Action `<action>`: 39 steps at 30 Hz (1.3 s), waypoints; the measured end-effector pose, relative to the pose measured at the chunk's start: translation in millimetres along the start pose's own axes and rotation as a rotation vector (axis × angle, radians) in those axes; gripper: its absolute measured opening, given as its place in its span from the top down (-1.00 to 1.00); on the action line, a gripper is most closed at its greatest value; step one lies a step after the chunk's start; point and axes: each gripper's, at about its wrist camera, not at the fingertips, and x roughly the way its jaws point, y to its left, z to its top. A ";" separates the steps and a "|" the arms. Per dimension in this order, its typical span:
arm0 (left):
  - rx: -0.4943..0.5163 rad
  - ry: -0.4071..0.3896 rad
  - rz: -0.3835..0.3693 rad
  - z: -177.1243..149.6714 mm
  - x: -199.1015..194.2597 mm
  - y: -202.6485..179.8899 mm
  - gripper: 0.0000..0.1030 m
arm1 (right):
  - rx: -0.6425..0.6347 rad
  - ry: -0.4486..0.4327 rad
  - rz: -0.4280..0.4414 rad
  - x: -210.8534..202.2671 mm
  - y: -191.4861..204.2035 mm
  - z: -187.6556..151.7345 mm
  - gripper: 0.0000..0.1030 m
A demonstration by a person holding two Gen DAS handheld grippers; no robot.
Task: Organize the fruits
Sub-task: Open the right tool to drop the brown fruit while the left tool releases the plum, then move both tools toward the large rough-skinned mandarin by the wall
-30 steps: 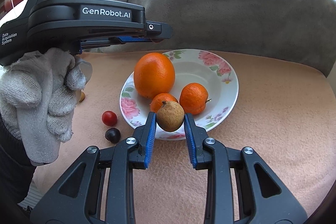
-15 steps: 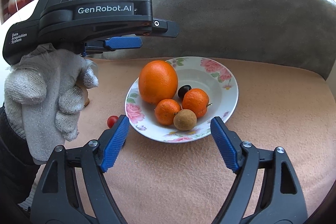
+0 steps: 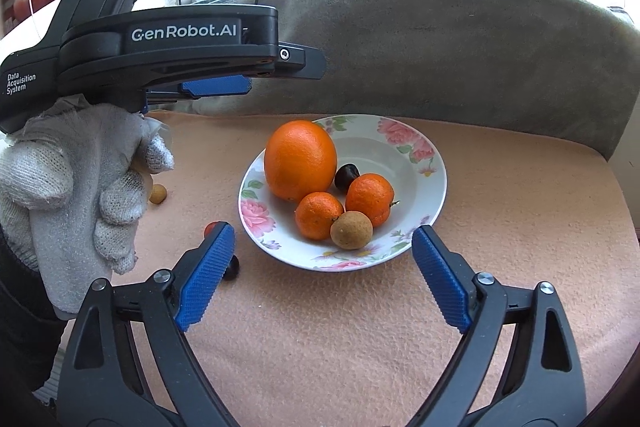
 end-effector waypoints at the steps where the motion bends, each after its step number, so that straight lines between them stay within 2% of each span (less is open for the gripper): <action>1: 0.000 -0.005 0.000 0.1 -2.1 0.0 -0.54 | 0.002 -0.001 -0.004 -1.2 0.6 0.1 -0.79; 14: -0.002 -0.071 0.021 -6.7 -38.2 5.0 -0.54 | 0.035 0.011 0.010 -15.2 8.9 0.3 -0.80; 22: 0.002 -0.135 0.074 -16.5 -73.3 19.8 -0.54 | 0.026 0.034 0.039 -11.1 24.9 5.4 -0.80; 30: -0.030 -0.171 0.157 -37.2 -106.7 55.7 -0.54 | 0.023 0.060 0.104 0.4 47.4 19.5 -0.80; 39: -0.113 -0.219 0.258 -59.1 -144.5 105.7 -0.54 | -0.032 0.071 0.197 23.8 94.1 47.6 -0.80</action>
